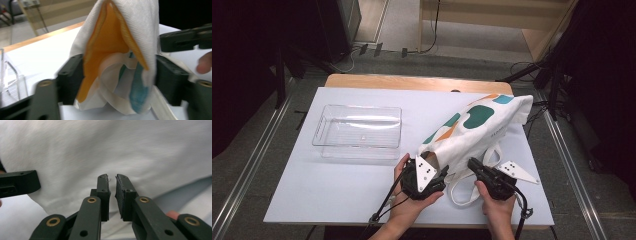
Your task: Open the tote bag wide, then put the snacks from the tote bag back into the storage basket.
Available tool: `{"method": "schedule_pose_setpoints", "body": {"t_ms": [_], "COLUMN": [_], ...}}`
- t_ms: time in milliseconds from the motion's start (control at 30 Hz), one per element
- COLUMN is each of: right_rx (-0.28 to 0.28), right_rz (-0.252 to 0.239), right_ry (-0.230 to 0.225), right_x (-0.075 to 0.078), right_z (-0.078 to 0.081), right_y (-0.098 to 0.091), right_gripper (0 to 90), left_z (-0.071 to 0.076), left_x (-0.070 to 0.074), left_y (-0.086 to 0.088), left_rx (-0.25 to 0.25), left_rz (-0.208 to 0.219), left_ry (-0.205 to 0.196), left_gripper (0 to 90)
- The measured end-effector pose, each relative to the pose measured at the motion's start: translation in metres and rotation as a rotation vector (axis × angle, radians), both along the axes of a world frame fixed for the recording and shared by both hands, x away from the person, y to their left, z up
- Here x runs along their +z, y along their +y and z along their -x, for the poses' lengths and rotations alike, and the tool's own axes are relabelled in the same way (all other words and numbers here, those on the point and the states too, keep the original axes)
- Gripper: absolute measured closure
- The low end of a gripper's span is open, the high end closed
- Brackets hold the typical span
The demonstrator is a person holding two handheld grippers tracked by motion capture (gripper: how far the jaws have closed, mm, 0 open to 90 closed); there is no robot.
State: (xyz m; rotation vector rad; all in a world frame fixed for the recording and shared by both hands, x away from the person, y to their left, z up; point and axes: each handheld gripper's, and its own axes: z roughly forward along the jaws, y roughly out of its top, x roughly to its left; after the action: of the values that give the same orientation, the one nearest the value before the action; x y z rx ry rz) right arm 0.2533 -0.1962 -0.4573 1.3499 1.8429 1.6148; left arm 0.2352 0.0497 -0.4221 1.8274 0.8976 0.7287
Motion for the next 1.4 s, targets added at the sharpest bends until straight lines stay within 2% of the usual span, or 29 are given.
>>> {"method": "schedule_pose_setpoints", "body": {"t_ms": [33,167,200,233,267,333,367,400,433,467,533,567,600,633,667,700,733,800,833,900,967,1000,1067,1167,1200,1300,1333,1367,1400], "right_rx": [-0.013,-0.041,-0.047,-0.068,-0.075,-0.097,-0.113,-0.113,-0.125,-0.155,-0.170,-0.201,-0.260,-0.292,-0.344,-0.344,-0.439,-0.457,-0.470,-0.471,-0.463,-0.443,-0.432,-0.445,-0.464,-0.456,-0.446,-0.446,-0.434], "right_rz": [-0.006,-0.011,-0.009,0.005,0.011,0.056,0.092,0.092,0.128,0.148,0.142,0.127,0.116,0.124,0.159,0.159,0.206,0.208,0.176,0.152,0.151,0.168,0.167,0.164,0.139,0.129,0.133,0.133,0.141], "right_ry": [0.003,-0.002,-0.004,-0.008,-0.011,-0.028,-0.033,-0.033,-0.043,-0.046,-0.045,-0.046,-0.041,-0.041,-0.053,-0.053,-0.060,-0.066,-0.077,-0.086,-0.093,-0.083,-0.063,-0.059,-0.044,-0.033,-0.029,-0.029,-0.030], "right_x": [0.000,0.001,0.001,0.002,0.002,0.002,0.003,0.003,0.003,0.003,0.004,0.004,0.006,0.007,0.008,0.008,0.011,0.012,0.014,0.016,0.018,0.019,0.020,0.020,0.018,0.015,0.012,0.012,0.009], "right_z": [0.000,0.002,0.002,0.003,0.003,0.005,0.007,0.007,0.008,0.010,0.010,0.011,0.011,0.011,0.011,0.011,0.010,0.009,0.003,-0.001,-0.007,-0.012,-0.021,-0.028,-0.038,-0.047,-0.056,-0.056,-0.064], "right_y": [-0.004,-0.013,-0.015,-0.020,-0.022,-0.027,-0.030,-0.030,-0.033,-0.044,-0.048,-0.056,-0.066,-0.069,-0.071,-0.071,-0.074,-0.077,-0.084,-0.089,-0.094,-0.098,-0.106,-0.114,-0.123,-0.128,-0.129,-0.129,-0.129], "right_gripper": [81.9,81.0,80.6,80.0,79.7,77.7,76.4,76.4,75.6,74.1,73.6,72.7,67.5,63.2,56.9,56.9,49.1,48.0,45.5,44.4,43.2,41.8,35.9,32.0,27.7,26.2,26.1,26.1,25.6], "left_z": [0.001,0.004,0.003,0.001,-0.003,-0.009,-0.010,-0.010,-0.013,-0.016,-0.017,-0.017,-0.016,-0.016,-0.017,-0.017,-0.018,-0.020,-0.021,-0.023,-0.025,-0.026,-0.028,-0.030,-0.032,-0.034,-0.036,-0.036,-0.038], "left_x": [-0.001,-0.004,-0.004,-0.004,-0.004,-0.002,-0.001,-0.001,0.000,0.000,0.000,0.000,-0.001,-0.001,-0.001,-0.001,0.000,0.001,0.001,0.000,-0.001,-0.001,-0.002,-0.003,-0.003,-0.003,-0.004,-0.004,-0.006], "left_y": [-0.001,-0.006,-0.006,-0.004,0.001,0.009,0.012,0.012,0.016,0.021,0.024,0.026,0.029,0.029,0.034,0.034,0.038,0.041,0.044,0.047,0.049,0.050,0.053,0.055,0.057,0.061,0.064,0.064,0.066], "left_rx": [0.000,-0.013,-0.011,-0.022,-0.039,-0.054,-0.054,-0.054,-0.052,-0.059,-0.061,-0.065,-0.071,-0.071,-0.069,-0.069,-0.068,-0.070,-0.070,-0.068,-0.066,-0.064,-0.061,-0.053,-0.053,-0.051,-0.047,-0.047,-0.042], "left_rz": [-0.001,-0.011,-0.021,-0.014,-0.001,0.012,0.014,0.014,0.014,0.019,0.022,0.014,0.005,0.005,0.008,0.008,0.014,0.018,0.023,0.028,0.038,0.037,0.041,0.045,0.041,0.043,0.039,0.039,0.042], "left_ry": [-0.009,-0.026,-0.031,-0.022,0.002,0.026,0.028,0.028,0.033,0.046,0.050,0.051,0.051,0.051,0.061,0.061,0.068,0.076,0.083,0.092,0.098,0.099,0.104,0.111,0.117,0.129,0.137,0.137,0.146], "left_gripper": [46.0,71.4,71.4,85.8,87.5,88.7,88.9,89.0,89.0,89.1,89.1,89.1,89.1,89.1,89.1,89.1,89.1,89.1,89.1,89.1,89.2,89.1,89.1,89.1,89.1,89.1,89.1,89.1,89.1]}}
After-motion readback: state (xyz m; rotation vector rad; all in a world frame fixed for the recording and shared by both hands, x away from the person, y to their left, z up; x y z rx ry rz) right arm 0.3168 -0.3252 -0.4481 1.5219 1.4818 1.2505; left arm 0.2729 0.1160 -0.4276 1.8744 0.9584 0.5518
